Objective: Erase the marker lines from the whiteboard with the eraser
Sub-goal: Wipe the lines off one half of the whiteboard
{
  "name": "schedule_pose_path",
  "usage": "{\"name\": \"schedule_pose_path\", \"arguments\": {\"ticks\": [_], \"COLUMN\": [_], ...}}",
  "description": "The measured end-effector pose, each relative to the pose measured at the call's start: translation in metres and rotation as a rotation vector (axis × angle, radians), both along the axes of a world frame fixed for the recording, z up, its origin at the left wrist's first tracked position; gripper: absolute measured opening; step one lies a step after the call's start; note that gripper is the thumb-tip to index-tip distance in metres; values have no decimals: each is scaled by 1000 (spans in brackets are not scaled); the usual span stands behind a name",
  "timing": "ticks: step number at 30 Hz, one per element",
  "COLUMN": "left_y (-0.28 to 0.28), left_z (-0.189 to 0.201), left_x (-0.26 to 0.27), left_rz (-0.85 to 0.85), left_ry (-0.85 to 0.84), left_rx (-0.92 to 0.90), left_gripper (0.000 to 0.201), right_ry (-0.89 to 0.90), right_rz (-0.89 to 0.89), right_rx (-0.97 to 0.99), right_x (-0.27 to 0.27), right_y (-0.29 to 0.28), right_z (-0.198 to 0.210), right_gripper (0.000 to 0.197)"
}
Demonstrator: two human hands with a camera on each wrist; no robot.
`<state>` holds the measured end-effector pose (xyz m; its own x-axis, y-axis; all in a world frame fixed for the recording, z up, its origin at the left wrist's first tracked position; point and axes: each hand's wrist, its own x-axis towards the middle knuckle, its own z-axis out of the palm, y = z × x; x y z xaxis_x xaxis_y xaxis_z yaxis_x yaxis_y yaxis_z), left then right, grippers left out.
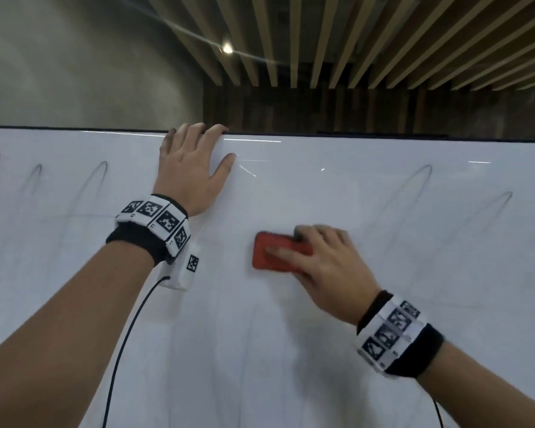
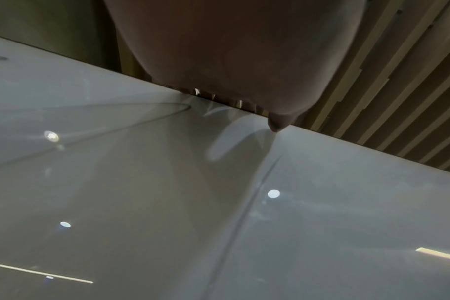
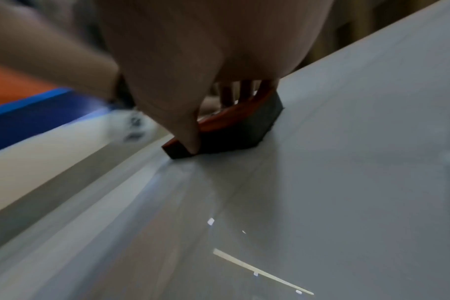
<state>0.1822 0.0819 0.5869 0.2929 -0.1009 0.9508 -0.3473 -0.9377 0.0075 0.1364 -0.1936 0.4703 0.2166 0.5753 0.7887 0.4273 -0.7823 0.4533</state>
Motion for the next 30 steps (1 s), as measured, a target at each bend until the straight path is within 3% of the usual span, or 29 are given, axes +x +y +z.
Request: {"name": "schedule_pose_path", "arguments": {"ticks": [3,5,7,10,11,13,15,18,20,21,23,27,28,30], "left_y": [-3,-10,-23,-54,-65,-79,-82,-84,-88,-91,-93,-94,-94,-96], "left_z": [0,5,11,9,7,3,2,-2,-6,-7,-8,-5,-6,-7], "left_x": [0,-5,-13,-24,-27,-29,-28,-25,-23,-22,-22,-23,-24,-24], "left_rz": [11,35,49,-29,-57,-78,-72,-84,-84,-79,-75,-53,-44,-33], "left_ry": [19,57,88,51,41,50,66,80,71,64,64,76,77,66], "left_rx": [-9,-43,-54,91,133,141,107,77,70,63,42,41,46,46], "left_gripper": [54,56,54,53,57,59,58,61,62,63,64,65,65,64], "right_ry": [-116,-160,-126,8,47,50,-33,-199,-213,-224,-270,-180,-175,-203], "right_rz": [-50,-85,-61,-27,-5,38,10,-137,-278,-356,-361,-217,-208,-211], "right_rx": [539,794,633,64,-5,49,275,780,1103,1149,978,265,171,251], "right_x": [0,1,1,-4,-5,-7,-6,-8,-7,-4,0,-3,-7,-10], "right_y": [-37,-29,2,24,16,-11,-47,-132,-156,-150,-111,-52,-58,-87], "right_z": [59,50,-1,-77,-80,-49,-4,65,81,78,55,-16,-15,11], "right_gripper": [54,52,48,48,46,41,44,58,59,57,52,61,61,55]}}
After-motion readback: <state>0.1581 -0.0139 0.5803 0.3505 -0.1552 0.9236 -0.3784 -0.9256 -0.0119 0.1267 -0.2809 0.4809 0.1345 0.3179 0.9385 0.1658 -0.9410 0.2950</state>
